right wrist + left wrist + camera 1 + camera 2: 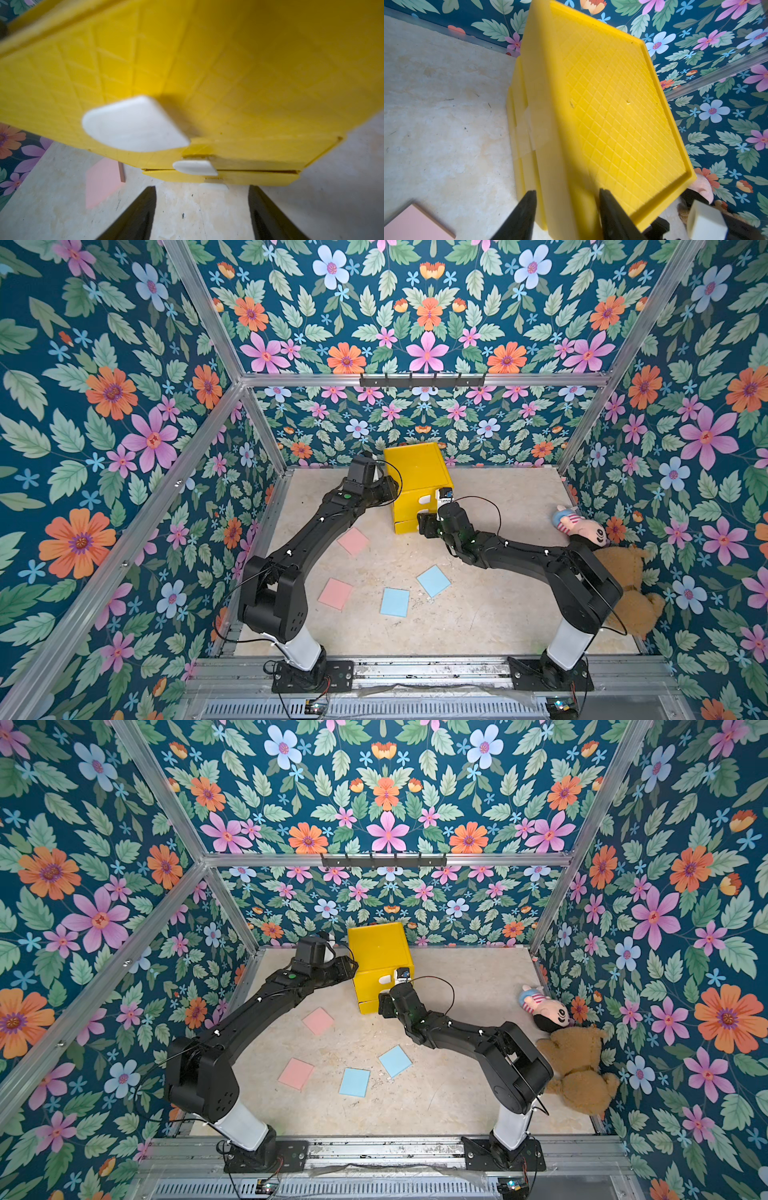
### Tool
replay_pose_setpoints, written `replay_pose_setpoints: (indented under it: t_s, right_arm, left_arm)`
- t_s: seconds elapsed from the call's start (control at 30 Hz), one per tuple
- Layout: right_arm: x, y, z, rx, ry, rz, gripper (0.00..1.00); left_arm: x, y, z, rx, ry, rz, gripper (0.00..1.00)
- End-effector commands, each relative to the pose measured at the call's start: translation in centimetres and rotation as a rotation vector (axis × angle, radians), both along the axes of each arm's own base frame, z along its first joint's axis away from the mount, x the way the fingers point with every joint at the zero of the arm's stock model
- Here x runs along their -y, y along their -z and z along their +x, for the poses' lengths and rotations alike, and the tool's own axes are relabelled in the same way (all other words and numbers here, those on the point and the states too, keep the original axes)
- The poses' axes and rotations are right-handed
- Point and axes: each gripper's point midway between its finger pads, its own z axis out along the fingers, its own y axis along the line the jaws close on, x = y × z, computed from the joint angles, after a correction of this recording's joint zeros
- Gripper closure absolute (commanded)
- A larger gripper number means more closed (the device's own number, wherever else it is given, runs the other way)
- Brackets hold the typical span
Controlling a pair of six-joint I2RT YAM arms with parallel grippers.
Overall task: Please put the sticky notes in the drawer by color
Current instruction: Close the drawer in the storage box, then open the drawer in the storage box.
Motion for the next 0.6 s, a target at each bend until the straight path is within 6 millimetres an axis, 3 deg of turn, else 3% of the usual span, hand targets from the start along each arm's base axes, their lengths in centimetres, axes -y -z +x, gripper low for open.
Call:
replay_pose_setpoints:
  t_s: [0.0,0.4,0.5,0.57]
  right_arm:
    - [-0.2,-0.6,1.1,0.034,0.003,0.005,0.3]
    - [-1.4,0.5,3.2,0.026,0.005,-0.016,0.32]
    - [-1.4,0.3,3.3,0.032,0.007,-0.004,0.4]
    - [-1.4,0.4,3.3,0.034,0.007,-0.003,0.51]
  left_arm:
    - [-0.6,1.6,-1.2,-0.059,0.012,0.046,0.46]
    - [-0.5,1.5,-1.2,-0.06,0.011,0.041,0.46]
    - [-0.6,1.5,-1.2,-0.061,0.012,0.045,0.46]
    - [-0.6,1.5,-1.2,-0.062,0.011,0.047,0.46]
